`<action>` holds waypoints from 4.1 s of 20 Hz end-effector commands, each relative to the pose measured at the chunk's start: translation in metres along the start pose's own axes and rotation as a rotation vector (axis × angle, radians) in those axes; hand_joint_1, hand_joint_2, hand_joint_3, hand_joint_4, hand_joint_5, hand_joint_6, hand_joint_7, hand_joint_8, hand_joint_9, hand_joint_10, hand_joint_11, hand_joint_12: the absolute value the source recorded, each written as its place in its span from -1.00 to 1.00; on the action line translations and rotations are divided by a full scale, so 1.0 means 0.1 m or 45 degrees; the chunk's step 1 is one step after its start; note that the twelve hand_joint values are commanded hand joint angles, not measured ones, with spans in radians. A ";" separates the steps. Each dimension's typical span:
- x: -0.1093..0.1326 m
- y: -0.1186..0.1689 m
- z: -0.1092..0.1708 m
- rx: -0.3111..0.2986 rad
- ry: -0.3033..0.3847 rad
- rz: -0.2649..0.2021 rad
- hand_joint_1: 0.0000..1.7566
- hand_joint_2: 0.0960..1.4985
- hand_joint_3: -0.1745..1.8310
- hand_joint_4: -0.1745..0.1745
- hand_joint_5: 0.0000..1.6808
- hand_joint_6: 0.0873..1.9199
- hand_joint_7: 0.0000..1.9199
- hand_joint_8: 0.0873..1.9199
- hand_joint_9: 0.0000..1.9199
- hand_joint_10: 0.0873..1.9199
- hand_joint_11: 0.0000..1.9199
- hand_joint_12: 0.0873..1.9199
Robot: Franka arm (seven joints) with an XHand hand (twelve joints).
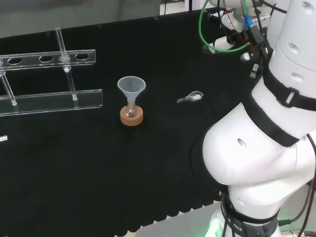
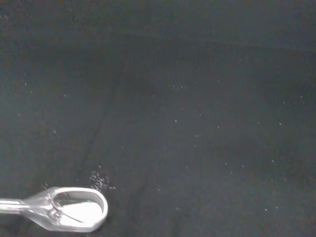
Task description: Pick up the weighing funnel.
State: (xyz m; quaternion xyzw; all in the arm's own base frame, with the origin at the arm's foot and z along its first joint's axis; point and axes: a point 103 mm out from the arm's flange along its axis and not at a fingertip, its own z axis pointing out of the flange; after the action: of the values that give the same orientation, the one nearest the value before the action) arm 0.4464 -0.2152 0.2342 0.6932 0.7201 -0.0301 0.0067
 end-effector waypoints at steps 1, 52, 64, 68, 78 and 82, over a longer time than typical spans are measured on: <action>-0.20 0.21 0.66 0.189 -0.104 -0.057 -0.43 -0.02 -0.82 -0.82 -0.45 -1.00 -0.80 -0.14 -0.56 -0.13 -0.45 0.46; 0.49 0.00 1.86 0.294 0.033 -0.149 -0.51 0.01 -0.82 -0.92 -0.46 -0.10 -0.41 -0.03 -0.41 -0.16 -0.47 0.46; 0.46 -0.01 1.95 0.213 0.068 -0.106 -0.51 0.01 -0.82 -0.92 -0.44 -0.04 -0.36 -0.01 -0.39 -0.15 -0.47 0.46; 0.45 -0.05 1.98 0.202 0.082 -0.100 -0.50 0.02 -0.82 -0.92 -0.43 -0.02 -0.34 0.00 -0.38 -0.15 -0.47 0.46; 0.48 -0.05 2.03 0.201 0.085 -0.117 -0.49 0.02 -0.82 -0.92 -0.42 0.02 -0.31 0.01 -0.36 -0.15 -0.46 0.46; 0.54 0.00 2.05 0.143 0.050 -0.133 -0.44 0.04 -0.81 -0.87 -0.37 0.10 -0.23 0.02 -0.28 -0.17 -0.42 0.42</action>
State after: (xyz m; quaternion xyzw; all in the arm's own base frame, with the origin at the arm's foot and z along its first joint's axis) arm 0.4341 -0.1778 0.0294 0.6580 0.7471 -0.0627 -0.0696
